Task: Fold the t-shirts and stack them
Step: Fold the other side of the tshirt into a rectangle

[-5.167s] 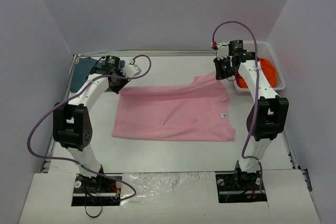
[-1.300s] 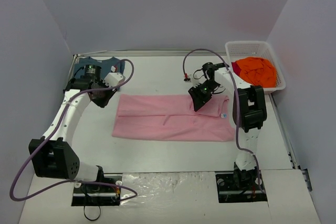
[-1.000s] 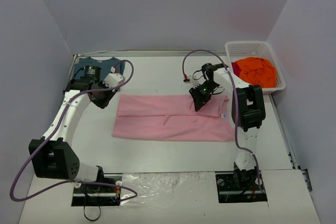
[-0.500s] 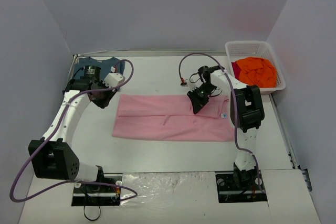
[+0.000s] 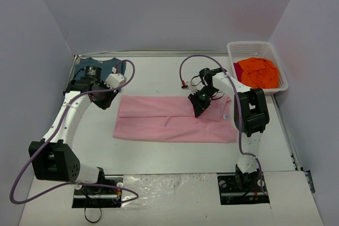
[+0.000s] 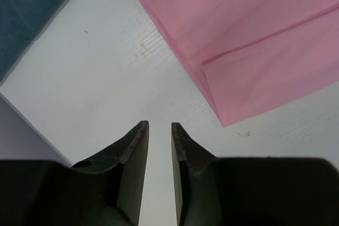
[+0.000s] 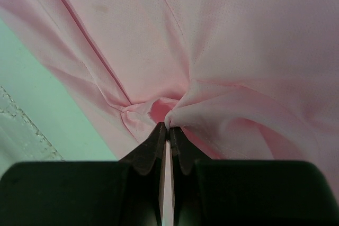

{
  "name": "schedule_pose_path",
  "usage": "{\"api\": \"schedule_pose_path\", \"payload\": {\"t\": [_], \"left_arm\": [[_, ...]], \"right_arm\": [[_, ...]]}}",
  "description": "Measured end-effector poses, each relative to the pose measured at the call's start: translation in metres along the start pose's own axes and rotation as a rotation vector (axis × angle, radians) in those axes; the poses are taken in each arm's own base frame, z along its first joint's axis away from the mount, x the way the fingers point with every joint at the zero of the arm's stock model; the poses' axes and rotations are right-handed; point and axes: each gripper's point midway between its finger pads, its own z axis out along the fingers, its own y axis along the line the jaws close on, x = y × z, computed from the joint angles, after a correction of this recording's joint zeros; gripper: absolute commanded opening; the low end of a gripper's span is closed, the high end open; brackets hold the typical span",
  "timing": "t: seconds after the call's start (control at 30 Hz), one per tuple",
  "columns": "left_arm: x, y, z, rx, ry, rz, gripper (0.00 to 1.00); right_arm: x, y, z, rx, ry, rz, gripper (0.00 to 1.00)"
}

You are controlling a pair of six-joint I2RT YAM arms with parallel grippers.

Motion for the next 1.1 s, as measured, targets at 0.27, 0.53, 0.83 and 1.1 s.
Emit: {"api": "schedule_pose_path", "payload": {"t": [0.27,0.53,0.83,1.1], "left_arm": [[-0.002,-0.001,-0.003,-0.001,-0.014,-0.001,0.24],[0.001,-0.003,-0.002,0.002,-0.011,-0.003,0.24],[0.001,-0.003,-0.002,0.005,-0.012,-0.004,0.25],[0.001,-0.004,-0.002,0.005,-0.012,-0.004,0.26]], "right_arm": [[-0.003,0.009,0.004,-0.015,0.003,-0.005,0.0],[-0.008,0.021,0.011,-0.037,0.009,-0.02,0.12],[-0.008,0.023,0.021,-0.059,0.012,-0.014,0.17],[-0.002,0.032,0.038,-0.092,0.05,-0.019,0.19]]}}
